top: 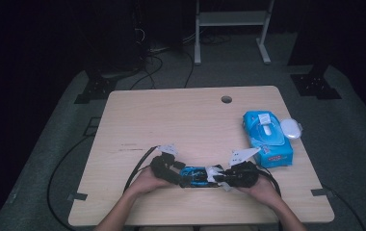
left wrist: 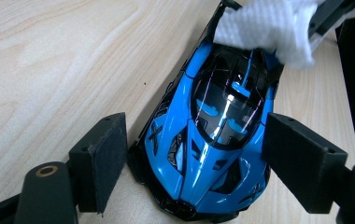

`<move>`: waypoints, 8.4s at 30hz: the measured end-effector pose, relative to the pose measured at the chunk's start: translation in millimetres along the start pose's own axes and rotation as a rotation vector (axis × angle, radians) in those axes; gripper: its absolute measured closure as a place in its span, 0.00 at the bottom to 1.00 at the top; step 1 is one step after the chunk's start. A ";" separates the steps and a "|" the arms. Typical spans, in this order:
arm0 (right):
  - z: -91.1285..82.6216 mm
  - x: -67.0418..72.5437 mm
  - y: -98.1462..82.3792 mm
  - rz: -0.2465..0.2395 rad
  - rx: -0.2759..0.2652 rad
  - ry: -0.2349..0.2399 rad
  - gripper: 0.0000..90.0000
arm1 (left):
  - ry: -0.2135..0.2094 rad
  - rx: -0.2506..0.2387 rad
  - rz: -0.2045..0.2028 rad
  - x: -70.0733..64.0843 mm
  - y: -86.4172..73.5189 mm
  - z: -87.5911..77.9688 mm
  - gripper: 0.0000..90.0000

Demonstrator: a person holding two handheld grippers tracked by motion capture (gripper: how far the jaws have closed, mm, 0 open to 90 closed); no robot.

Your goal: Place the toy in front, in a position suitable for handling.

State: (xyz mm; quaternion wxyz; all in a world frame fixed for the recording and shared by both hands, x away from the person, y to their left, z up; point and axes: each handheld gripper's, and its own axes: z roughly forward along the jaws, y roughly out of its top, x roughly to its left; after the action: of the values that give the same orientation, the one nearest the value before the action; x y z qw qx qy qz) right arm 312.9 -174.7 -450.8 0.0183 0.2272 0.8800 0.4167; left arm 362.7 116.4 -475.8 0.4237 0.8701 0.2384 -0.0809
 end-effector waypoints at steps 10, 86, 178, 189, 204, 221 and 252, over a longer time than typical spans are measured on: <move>2.7 1.8 -3.0 -0.032 0.004 -0.002 0.93 | 0.004 -0.003 0.001 -2.1 -0.2 1.4 0.23; -4.4 25.7 -18.9 -0.149 -0.037 -0.043 0.94 | -0.189 -0.116 -0.036 2.5 -11.5 -8.6 0.62; 10.7 9.1 54.8 -0.017 -0.014 -0.184 0.94 | 0.031 -0.182 0.405 -16.1 -10.1 -12.1 0.76; -3.9 1.5 44.7 -0.002 -0.016 -0.222 0.94 | 0.037 -0.181 0.408 -15.0 -10.7 -13.9 0.77; 27.7 20.9 69.6 -0.074 0.010 -0.185 0.94 | 0.053 -0.175 0.411 -14.2 -12.2 -17.3 0.77; 11.4 4.9 55.8 -0.043 -0.013 -0.238 0.94 | 0.100 -0.193 0.394 -6.1 -11.9 -20.0 0.77; 12.4 -4.1 57.5 0.017 -0.046 -0.231 0.94 | 0.076 -0.186 0.401 -7.1 -8.5 -15.7 0.77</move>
State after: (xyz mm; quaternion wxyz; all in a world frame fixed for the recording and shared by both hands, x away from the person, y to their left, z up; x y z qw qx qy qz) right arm 341.4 -135.9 -416.9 0.1212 0.2805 0.8604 0.4078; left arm 351.4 130.6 -469.4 0.5005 0.8597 0.0827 0.0600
